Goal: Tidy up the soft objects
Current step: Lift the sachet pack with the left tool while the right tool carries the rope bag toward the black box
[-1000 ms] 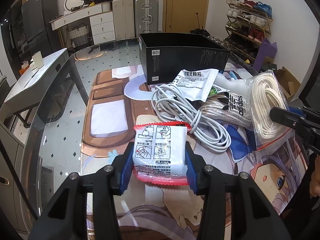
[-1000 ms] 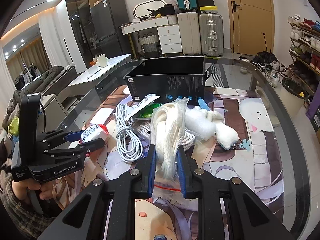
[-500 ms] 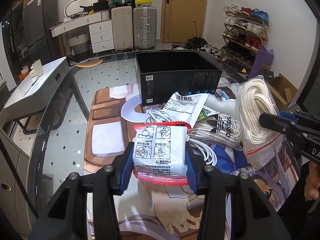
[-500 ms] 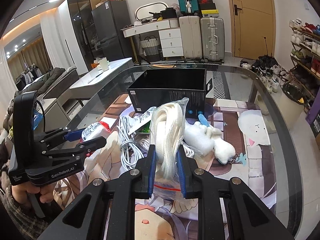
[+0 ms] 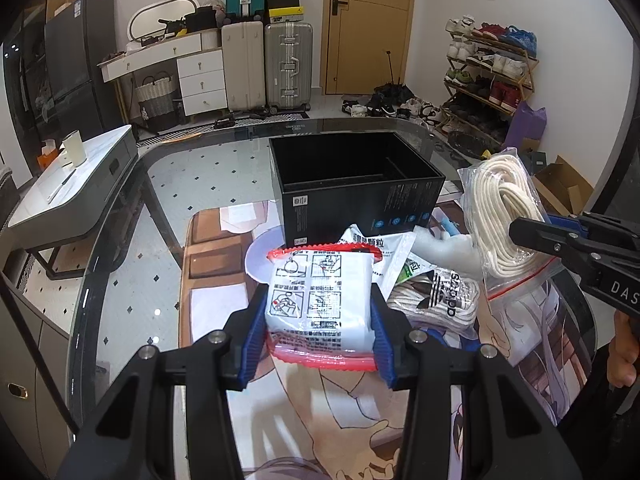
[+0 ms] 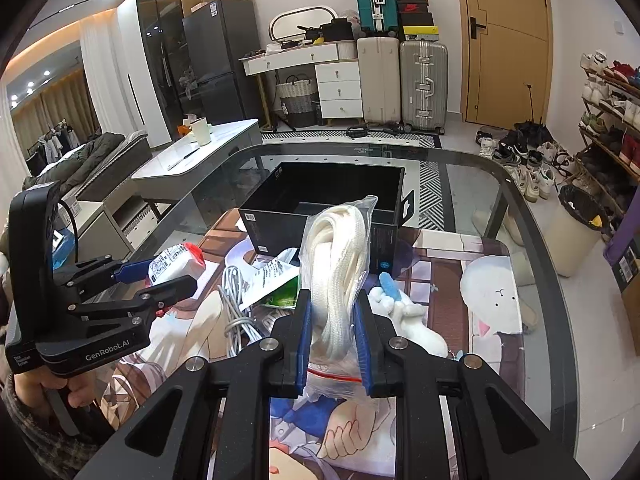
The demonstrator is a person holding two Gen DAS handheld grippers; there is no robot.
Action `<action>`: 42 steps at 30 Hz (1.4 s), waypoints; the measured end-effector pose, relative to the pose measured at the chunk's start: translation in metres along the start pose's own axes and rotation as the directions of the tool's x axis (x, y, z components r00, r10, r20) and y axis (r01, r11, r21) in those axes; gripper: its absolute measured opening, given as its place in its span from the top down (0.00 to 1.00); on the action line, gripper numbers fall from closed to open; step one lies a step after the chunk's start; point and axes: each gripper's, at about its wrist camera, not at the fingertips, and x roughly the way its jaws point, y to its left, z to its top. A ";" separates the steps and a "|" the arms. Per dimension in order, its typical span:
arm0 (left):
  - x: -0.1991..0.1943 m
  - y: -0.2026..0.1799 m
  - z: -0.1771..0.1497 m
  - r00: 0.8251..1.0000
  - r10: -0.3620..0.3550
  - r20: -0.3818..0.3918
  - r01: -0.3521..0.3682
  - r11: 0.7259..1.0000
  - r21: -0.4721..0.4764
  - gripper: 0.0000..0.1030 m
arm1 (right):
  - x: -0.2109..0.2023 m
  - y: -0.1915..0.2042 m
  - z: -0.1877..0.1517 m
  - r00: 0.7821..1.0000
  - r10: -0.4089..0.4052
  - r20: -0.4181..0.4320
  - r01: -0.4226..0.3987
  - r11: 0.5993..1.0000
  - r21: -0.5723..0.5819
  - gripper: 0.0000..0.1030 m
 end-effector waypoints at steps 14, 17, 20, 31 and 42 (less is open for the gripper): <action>0.012 -0.006 0.027 1.000 -0.008 0.003 0.008 1.000 0.024 0.56 | 0.013 -0.014 0.025 1.000 0.000 0.006 0.000 1.000 -0.005 0.81; 0.019 -0.005 0.035 1.000 -0.014 0.003 0.014 1.000 0.021 0.56 | 0.016 -0.015 0.029 1.000 0.009 0.010 -0.009 1.000 0.000 0.81; 0.025 -0.004 0.042 1.000 -0.016 0.003 0.016 1.000 0.026 0.56 | 0.020 -0.015 0.036 1.000 0.014 0.015 -0.014 1.000 -0.002 0.81; 0.032 0.003 0.060 1.000 -0.023 0.012 0.023 0.999 0.025 0.56 | 0.034 -0.017 0.057 0.999 0.024 0.022 -0.024 1.000 -0.012 0.81; 0.045 0.007 0.078 1.000 -0.017 0.001 0.017 0.999 0.044 0.56 | 0.042 -0.019 0.073 0.999 0.019 0.036 -0.018 1.000 -0.025 0.81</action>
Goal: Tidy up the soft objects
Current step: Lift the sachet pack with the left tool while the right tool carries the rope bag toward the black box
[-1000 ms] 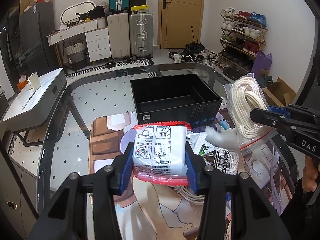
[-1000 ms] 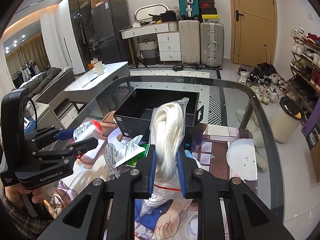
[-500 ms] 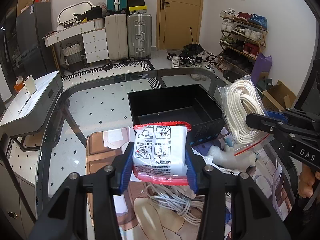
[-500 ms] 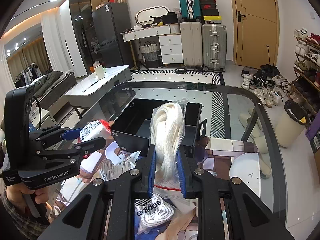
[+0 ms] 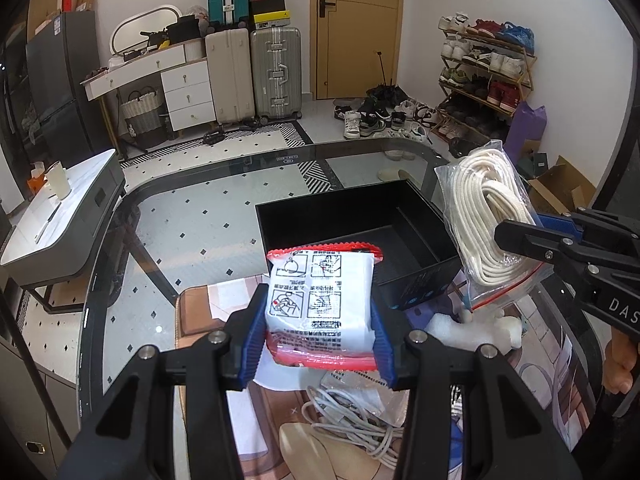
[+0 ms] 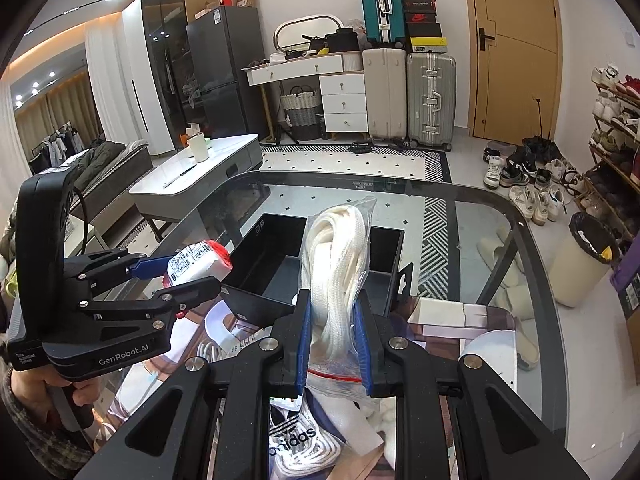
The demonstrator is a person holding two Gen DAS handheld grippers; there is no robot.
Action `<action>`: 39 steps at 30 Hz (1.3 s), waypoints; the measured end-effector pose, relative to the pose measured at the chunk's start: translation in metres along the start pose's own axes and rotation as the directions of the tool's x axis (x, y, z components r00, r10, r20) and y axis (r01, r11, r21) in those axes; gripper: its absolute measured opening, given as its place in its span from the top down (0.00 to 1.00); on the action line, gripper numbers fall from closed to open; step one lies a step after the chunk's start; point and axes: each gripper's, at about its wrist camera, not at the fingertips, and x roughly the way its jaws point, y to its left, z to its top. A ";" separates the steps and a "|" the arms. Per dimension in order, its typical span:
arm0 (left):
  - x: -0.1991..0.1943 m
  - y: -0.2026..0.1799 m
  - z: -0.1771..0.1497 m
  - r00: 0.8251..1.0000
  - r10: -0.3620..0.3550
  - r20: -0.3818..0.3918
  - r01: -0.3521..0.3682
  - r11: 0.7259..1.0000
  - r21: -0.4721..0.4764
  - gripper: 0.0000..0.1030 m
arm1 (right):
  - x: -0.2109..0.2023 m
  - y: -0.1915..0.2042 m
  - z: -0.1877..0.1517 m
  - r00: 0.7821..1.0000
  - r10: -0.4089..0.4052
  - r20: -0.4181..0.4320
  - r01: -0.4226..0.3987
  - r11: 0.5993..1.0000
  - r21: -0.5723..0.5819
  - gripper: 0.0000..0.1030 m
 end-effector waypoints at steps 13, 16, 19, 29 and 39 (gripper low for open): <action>0.013 -0.002 0.015 1.000 -0.002 -0.003 0.002 1.000 0.019 0.56 | 0.010 0.000 0.016 1.000 0.009 0.008 -0.008 1.000 -0.017 0.81; 0.017 -0.001 0.020 1.000 -0.009 -0.005 0.009 1.000 0.018 0.56 | 0.014 -0.001 0.020 1.000 0.011 0.004 -0.011 1.000 -0.015 0.81; 0.020 -0.001 0.023 1.000 -0.016 -0.008 0.016 1.000 0.017 0.56 | 0.019 -0.001 0.023 1.000 0.013 -0.001 -0.013 1.000 -0.016 0.81; 0.032 0.008 0.034 1.000 -0.020 -0.006 0.020 1.000 0.003 0.56 | 0.029 -0.005 0.037 1.000 0.024 0.019 -0.024 1.000 -0.021 0.81; 0.050 0.010 0.045 0.999 -0.040 -0.009 0.040 0.999 0.003 0.56 | 0.040 -0.007 0.046 1.000 0.017 0.024 -0.016 1.000 -0.020 0.81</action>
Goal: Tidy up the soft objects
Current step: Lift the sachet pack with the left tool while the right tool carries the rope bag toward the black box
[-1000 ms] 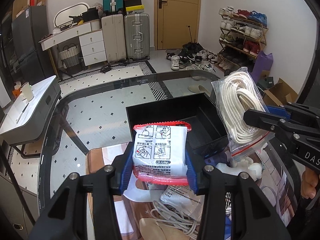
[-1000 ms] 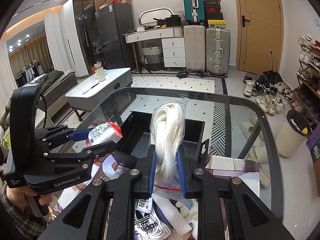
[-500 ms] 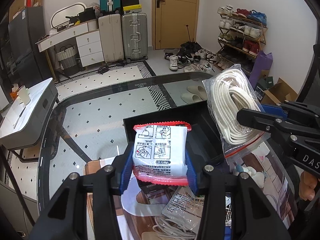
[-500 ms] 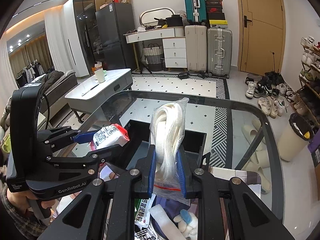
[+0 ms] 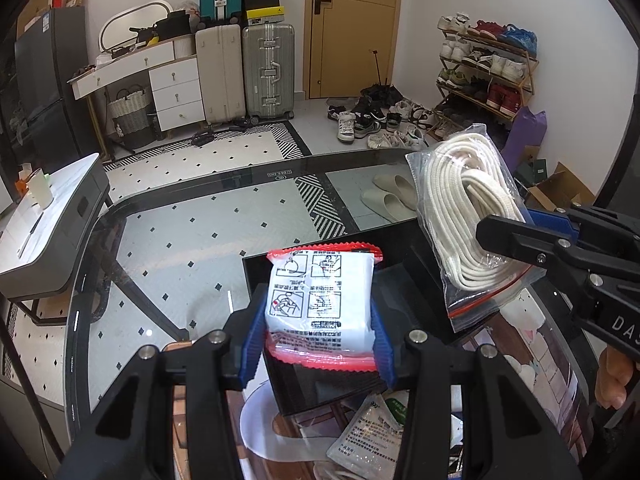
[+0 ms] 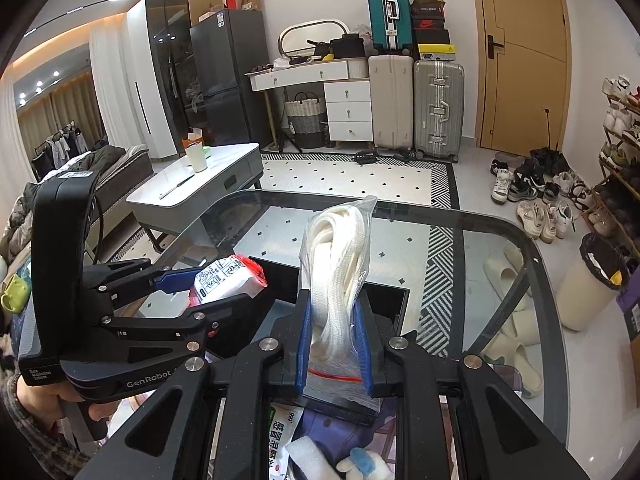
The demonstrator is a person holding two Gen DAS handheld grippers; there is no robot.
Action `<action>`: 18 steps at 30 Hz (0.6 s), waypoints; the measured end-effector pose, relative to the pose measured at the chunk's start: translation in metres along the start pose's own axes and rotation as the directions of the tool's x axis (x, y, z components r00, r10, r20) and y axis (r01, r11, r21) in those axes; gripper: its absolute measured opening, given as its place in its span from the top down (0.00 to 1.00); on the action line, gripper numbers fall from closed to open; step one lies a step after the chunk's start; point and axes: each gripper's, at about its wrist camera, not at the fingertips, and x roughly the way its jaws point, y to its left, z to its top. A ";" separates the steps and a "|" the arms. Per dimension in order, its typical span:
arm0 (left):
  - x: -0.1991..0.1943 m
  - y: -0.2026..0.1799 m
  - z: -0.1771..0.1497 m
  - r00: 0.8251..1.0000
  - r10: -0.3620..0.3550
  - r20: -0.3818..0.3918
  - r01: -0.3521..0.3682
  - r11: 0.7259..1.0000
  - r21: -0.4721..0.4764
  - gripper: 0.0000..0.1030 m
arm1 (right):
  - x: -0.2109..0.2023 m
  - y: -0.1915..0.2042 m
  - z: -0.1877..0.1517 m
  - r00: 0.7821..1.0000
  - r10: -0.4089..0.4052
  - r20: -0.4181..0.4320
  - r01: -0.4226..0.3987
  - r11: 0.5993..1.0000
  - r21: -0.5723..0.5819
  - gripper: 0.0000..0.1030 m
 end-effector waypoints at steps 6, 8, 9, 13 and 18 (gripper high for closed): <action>0.013 -0.001 0.003 1.000 -0.018 -0.023 0.018 1.000 -0.009 0.56 | 0.008 -0.008 -0.002 1.000 0.012 0.001 -0.012 1.000 0.008 0.81; 0.018 -0.002 0.002 0.999 -0.025 -0.032 0.025 1.000 -0.014 0.56 | 0.013 -0.010 -0.004 1.000 0.012 -0.011 -0.012 1.000 0.012 0.81; 0.019 -0.003 0.000 0.999 -0.027 -0.034 0.026 1.000 -0.015 0.56 | 0.016 -0.011 -0.006 1.000 0.013 -0.015 -0.013 1.000 0.014 0.81; 0.027 -0.005 0.000 0.998 -0.042 -0.053 0.041 0.999 -0.024 0.56 | 0.025 -0.011 -0.008 0.999 0.018 -0.035 -0.017 1.000 0.008 0.81; 0.034 -0.012 -0.005 0.996 -0.042 -0.077 0.041 0.999 -0.012 0.56 | 0.036 -0.011 -0.012 0.998 0.025 -0.065 -0.024 1.000 0.006 0.81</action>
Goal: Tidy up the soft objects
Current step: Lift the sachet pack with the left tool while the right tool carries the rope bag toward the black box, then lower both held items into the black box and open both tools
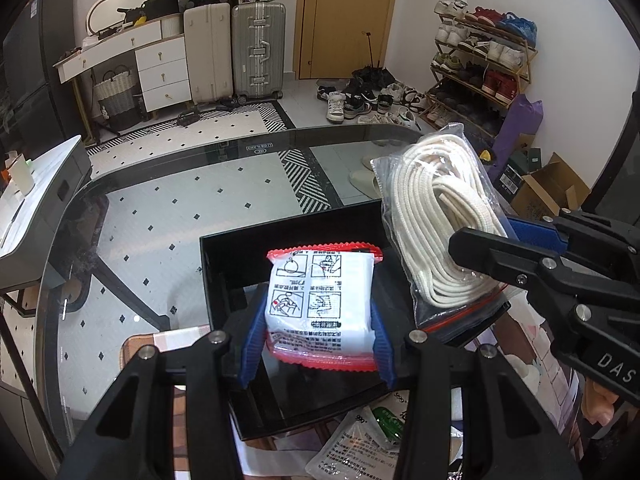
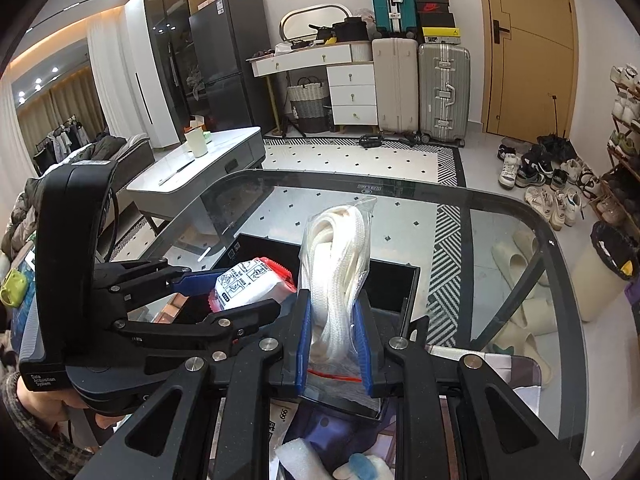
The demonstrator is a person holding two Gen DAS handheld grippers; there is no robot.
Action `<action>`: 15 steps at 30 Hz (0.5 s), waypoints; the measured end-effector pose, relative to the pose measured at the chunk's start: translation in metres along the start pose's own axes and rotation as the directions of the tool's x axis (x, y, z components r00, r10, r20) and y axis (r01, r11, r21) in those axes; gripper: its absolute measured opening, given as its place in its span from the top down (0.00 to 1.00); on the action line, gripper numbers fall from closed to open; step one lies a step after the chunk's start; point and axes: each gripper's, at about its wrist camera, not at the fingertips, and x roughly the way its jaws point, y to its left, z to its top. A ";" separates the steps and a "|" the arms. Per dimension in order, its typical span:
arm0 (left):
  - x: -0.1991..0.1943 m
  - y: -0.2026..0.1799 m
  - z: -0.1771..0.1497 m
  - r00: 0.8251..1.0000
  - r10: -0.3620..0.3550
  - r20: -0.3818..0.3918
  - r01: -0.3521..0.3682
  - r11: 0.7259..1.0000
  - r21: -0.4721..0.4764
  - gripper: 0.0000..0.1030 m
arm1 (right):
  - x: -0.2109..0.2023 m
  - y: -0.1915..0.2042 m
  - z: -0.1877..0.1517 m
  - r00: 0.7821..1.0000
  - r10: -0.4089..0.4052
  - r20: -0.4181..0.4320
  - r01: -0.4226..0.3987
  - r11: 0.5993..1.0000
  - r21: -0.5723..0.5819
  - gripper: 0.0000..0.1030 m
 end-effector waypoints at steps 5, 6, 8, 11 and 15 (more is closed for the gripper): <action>0.010 -0.004 -0.003 0.999 0.000 -0.041 0.000 1.000 0.005 0.56 | 0.013 0.000 -0.005 0.999 0.000 -0.047 0.000 1.000 -0.011 0.81; 0.011 -0.005 -0.004 0.999 0.001 -0.045 0.000 1.000 0.010 0.56 | 0.015 0.000 -0.006 0.998 0.001 -0.057 -0.001 1.000 -0.013 0.81; 0.012 -0.008 -0.006 0.999 0.005 -0.049 -0.004 1.000 0.018 0.56 | 0.020 0.000 -0.008 0.997 0.005 -0.072 -0.007 1.000 -0.015 0.81; 0.011 -0.007 -0.006 0.999 -0.002 -0.054 0.002 1.000 0.010 0.56 | 0.026 0.000 -0.011 0.996 0.002 -0.094 -0.004 1.000 -0.022 0.81; 0.010 -0.007 -0.006 0.998 -0.007 -0.064 0.008 1.000 0.012 0.56 | 0.034 -0.003 -0.016 0.990 0.002 -0.141 -0.003 1.000 -0.010 0.81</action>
